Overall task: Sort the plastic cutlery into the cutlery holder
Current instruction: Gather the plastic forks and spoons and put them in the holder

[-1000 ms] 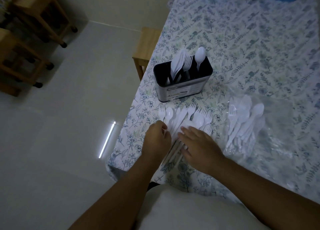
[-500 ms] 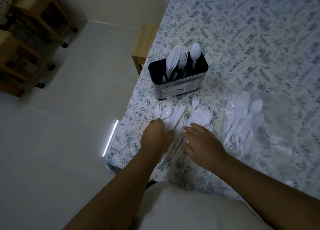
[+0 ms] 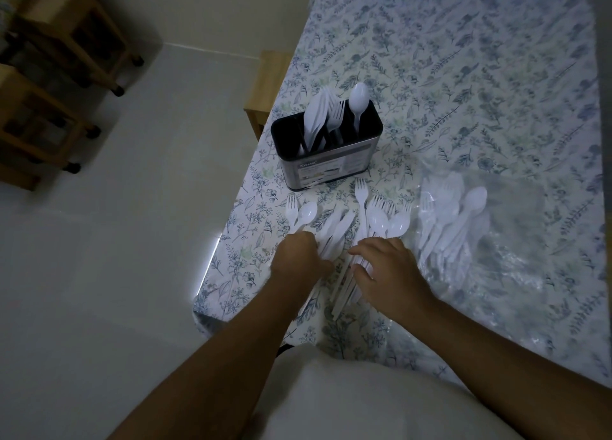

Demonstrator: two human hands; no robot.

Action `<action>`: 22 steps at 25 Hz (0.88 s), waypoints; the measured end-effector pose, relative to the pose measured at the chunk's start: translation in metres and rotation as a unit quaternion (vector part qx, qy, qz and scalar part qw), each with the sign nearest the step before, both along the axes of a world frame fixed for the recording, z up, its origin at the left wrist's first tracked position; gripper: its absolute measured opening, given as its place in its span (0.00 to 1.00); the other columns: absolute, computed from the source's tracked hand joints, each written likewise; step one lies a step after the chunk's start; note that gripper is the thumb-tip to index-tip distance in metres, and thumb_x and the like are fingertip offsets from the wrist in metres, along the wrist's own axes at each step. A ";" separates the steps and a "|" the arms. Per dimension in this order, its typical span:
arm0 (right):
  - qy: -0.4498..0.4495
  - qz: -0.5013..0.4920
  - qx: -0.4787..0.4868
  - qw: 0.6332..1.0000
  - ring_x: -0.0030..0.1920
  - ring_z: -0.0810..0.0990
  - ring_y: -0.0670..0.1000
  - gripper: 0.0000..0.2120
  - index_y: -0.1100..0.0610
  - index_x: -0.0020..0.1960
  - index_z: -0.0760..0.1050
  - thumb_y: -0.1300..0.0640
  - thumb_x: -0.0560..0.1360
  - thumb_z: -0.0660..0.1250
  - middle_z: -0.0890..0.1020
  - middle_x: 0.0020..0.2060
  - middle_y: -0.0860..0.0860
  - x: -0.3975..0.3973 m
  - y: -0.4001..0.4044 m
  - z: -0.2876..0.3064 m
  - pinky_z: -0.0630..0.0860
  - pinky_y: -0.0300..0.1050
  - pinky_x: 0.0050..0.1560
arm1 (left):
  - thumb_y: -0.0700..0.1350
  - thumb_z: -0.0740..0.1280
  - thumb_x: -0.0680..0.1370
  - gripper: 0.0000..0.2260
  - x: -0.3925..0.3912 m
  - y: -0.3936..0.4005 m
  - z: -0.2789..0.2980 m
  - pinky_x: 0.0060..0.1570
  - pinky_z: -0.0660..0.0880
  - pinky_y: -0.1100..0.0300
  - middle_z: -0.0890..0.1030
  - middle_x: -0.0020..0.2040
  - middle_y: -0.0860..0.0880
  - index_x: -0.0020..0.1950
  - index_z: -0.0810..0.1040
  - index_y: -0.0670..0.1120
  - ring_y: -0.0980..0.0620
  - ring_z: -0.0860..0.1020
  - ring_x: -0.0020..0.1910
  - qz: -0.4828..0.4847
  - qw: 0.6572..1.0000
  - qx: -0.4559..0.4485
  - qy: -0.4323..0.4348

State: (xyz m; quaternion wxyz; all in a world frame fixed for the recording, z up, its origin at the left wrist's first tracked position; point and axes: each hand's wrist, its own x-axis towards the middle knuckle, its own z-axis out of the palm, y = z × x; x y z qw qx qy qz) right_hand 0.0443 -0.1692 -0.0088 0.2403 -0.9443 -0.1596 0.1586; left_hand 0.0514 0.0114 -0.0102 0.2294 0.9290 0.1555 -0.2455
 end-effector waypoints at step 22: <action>0.466 -0.363 0.402 0.699 0.45 0.81 0.55 0.12 0.61 0.57 0.76 0.51 0.82 0.64 0.82 0.47 0.57 0.009 0.040 0.029 0.78 0.50 0.43 | 0.38 0.73 0.74 0.11 -0.023 -0.021 0.026 0.27 0.68 0.73 0.77 0.27 0.56 0.33 0.80 0.48 0.64 0.74 0.24 0.043 0.966 -0.221 -0.125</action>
